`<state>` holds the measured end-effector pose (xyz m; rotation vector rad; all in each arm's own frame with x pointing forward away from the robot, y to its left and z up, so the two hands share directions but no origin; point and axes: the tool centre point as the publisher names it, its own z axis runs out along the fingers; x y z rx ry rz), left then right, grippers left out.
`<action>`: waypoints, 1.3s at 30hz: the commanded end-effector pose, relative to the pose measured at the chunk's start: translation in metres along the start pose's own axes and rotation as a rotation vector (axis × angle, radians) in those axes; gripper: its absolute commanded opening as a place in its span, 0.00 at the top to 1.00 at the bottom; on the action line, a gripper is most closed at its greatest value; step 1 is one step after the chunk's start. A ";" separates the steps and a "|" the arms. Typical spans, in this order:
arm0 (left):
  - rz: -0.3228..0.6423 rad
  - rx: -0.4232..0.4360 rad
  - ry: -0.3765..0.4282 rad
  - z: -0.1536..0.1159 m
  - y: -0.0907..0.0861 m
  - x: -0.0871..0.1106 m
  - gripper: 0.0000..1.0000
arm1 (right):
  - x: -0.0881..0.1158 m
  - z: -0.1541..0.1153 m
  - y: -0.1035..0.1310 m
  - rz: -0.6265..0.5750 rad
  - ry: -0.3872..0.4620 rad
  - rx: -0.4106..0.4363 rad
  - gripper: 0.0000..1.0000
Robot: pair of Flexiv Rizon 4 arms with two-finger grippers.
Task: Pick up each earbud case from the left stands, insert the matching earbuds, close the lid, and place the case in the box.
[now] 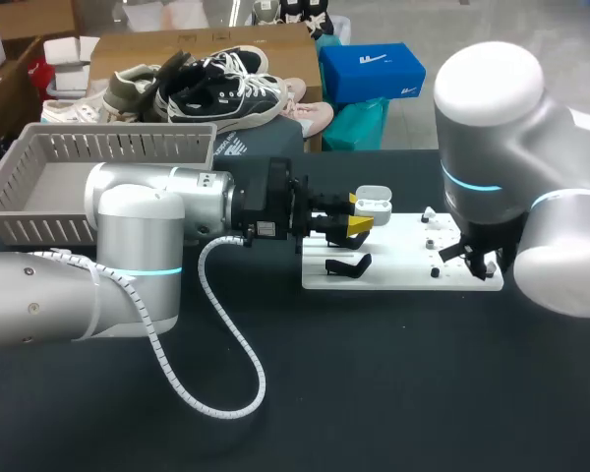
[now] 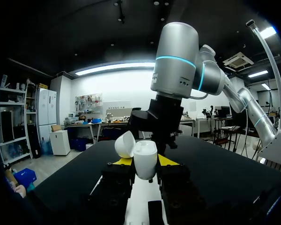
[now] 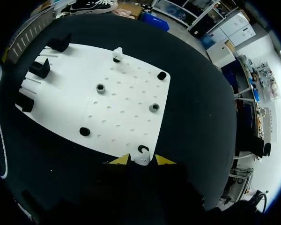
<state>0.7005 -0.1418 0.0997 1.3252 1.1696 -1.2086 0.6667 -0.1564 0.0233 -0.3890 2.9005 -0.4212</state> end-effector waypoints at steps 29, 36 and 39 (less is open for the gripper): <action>0.001 -0.001 -0.002 0.000 0.000 0.001 1.00 | 0.001 -0.004 -0.002 0.007 0.017 0.015 1.00; 0.001 -0.001 -0.002 0.000 0.000 0.001 1.00 | 0.002 -0.024 -0.005 0.027 -0.012 0.014 1.00; 0.001 -0.001 -0.002 0.000 0.000 0.001 1.00 | 0.003 -0.034 -0.006 0.034 -0.023 0.011 1.00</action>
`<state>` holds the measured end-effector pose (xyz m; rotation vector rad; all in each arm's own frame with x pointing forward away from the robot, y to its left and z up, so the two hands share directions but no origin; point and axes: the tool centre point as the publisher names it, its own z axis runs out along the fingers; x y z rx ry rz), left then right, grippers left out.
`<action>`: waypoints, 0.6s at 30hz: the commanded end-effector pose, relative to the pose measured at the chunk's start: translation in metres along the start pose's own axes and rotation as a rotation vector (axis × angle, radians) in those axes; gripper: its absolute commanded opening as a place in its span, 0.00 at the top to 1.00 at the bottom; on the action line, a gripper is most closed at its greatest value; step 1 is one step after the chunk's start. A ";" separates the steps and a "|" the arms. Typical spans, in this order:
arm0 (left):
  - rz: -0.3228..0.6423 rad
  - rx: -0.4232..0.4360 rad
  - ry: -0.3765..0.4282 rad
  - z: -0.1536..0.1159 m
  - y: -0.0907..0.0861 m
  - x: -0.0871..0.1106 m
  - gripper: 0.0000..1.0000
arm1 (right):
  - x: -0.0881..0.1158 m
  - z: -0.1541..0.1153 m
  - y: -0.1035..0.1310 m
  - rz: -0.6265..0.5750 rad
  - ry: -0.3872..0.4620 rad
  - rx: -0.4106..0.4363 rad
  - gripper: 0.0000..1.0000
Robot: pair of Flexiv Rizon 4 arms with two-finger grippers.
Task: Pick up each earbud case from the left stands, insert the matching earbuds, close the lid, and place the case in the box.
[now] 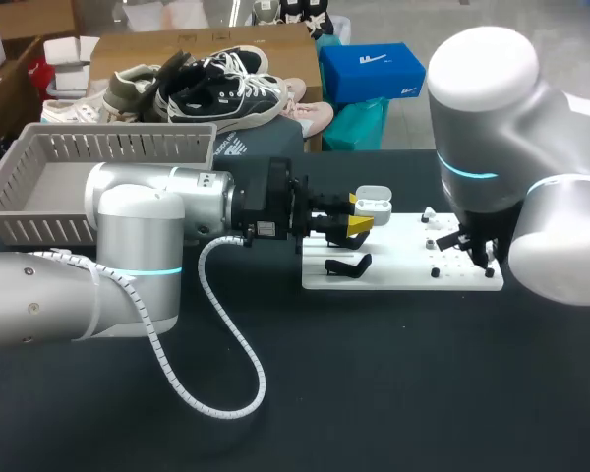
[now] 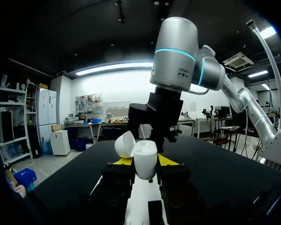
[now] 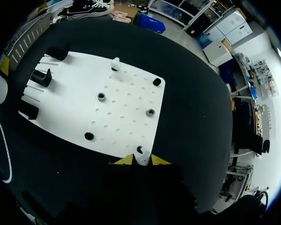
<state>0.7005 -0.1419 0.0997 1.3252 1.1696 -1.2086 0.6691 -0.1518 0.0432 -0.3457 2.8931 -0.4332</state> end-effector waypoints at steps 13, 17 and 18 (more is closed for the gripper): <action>0.001 -0.001 -0.002 0.000 0.000 0.001 1.00 | -0.004 -0.083 0.008 -0.038 -0.123 -0.014 1.00; 0.001 -0.001 -0.002 0.000 0.000 0.001 1.00 | -0.014 -0.108 0.020 -0.068 -0.163 -0.015 1.00; 0.001 -0.001 -0.002 0.000 0.000 0.001 1.00 | -0.016 -0.114 0.023 -0.078 -0.169 -0.017 1.00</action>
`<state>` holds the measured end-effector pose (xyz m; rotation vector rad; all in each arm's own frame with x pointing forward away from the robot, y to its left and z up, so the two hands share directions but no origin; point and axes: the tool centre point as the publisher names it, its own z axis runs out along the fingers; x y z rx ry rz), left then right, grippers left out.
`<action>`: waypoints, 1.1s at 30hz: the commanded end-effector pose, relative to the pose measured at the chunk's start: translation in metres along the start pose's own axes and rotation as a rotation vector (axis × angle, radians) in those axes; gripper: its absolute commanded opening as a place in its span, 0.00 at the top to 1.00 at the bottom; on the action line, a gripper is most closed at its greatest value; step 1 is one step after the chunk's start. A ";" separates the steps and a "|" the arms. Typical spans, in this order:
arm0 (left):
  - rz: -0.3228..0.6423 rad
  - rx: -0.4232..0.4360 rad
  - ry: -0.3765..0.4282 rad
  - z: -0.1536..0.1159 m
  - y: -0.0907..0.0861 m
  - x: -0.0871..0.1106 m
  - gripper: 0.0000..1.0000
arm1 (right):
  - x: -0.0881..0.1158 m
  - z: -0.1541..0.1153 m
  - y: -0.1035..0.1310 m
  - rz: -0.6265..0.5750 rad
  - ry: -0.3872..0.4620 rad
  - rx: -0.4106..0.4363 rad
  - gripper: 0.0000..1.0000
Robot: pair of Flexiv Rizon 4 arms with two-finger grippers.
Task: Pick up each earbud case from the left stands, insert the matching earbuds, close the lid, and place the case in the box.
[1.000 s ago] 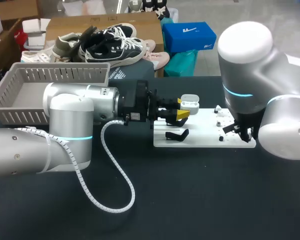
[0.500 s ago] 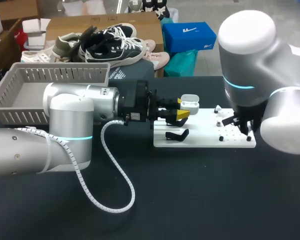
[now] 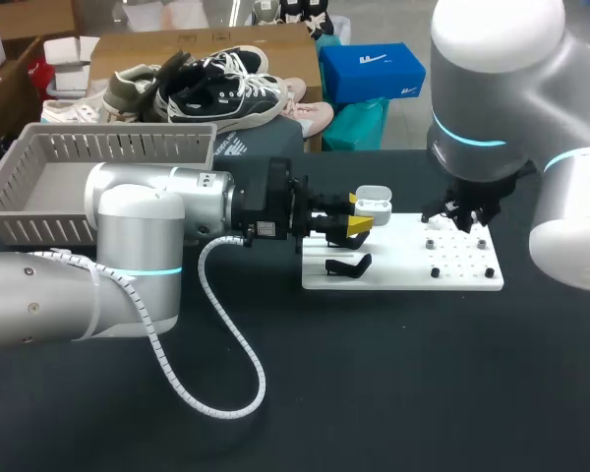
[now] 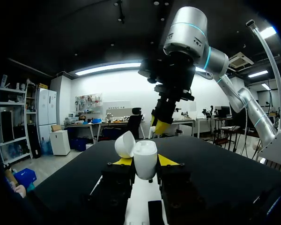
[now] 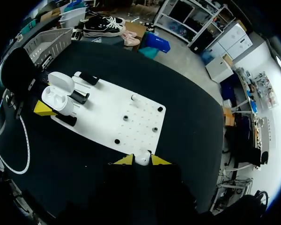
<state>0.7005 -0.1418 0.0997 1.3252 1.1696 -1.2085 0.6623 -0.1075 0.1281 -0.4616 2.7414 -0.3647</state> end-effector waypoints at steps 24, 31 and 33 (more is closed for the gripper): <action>0.001 -0.001 -0.002 0.000 0.000 0.001 1.00 | -0.050 -0.059 0.092 -0.145 -0.008 -0.056 1.00; 0.001 -0.001 -0.002 0.000 0.000 0.001 1.00 | -0.050 -0.058 0.093 -0.141 -0.004 -0.056 1.00; 0.001 -0.001 -0.002 0.000 0.000 0.001 1.00 | -0.050 -0.058 0.093 -0.141 -0.004 -0.056 1.00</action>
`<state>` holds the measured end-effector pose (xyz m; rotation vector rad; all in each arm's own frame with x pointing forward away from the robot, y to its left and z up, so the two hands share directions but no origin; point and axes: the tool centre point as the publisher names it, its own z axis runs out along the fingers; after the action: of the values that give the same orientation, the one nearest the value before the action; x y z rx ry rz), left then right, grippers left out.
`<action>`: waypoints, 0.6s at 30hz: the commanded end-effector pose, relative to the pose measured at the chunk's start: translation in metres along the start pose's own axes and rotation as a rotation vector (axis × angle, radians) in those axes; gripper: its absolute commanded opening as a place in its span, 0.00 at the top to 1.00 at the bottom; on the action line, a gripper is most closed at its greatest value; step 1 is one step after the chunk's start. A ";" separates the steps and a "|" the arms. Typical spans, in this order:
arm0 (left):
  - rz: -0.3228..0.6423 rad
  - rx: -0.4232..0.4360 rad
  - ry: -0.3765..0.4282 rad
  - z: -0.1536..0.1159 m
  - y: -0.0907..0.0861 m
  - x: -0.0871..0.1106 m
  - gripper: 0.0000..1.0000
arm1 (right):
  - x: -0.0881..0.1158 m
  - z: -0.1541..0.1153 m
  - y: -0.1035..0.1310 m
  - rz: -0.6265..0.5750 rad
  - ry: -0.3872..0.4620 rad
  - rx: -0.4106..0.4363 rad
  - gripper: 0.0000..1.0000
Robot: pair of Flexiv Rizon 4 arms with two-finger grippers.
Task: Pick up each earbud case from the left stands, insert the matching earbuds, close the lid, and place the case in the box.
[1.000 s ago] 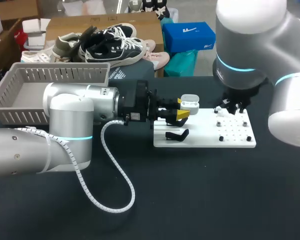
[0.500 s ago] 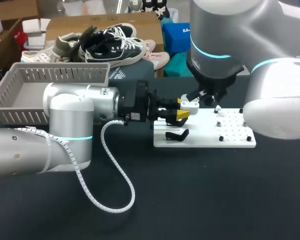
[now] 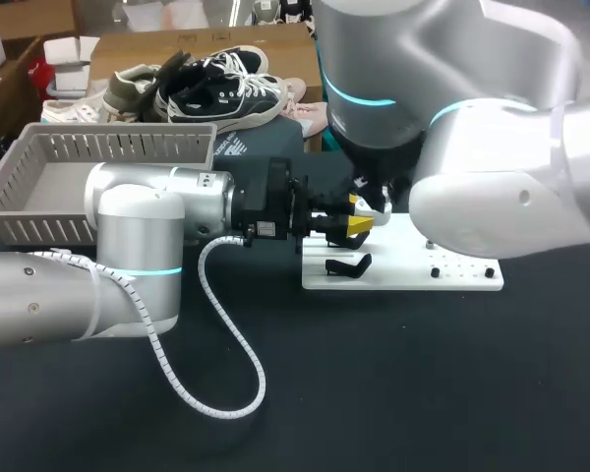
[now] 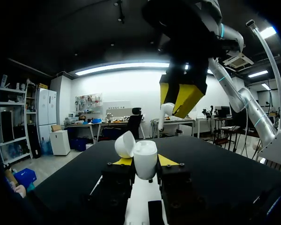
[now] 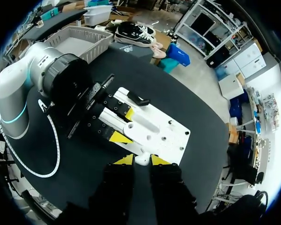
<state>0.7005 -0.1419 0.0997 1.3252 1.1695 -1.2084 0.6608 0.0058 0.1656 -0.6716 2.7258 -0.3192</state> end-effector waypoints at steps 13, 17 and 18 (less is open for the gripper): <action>0.001 -0.001 -0.002 0.000 0.000 0.001 1.00 | 0.000 -0.001 0.000 0.000 0.003 0.001 1.00; 0.001 -0.001 -0.002 0.000 0.000 0.001 1.00 | -0.014 0.000 -0.010 0.222 0.128 0.102 1.00; 0.001 -0.001 -0.002 0.000 0.000 0.001 1.00 | -0.016 -0.002 -0.013 0.274 0.127 0.117 1.00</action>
<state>0.7005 -0.1419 0.0997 1.3252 1.1694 -1.2085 0.6683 -0.0083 0.1684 -0.5364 2.7556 -0.3844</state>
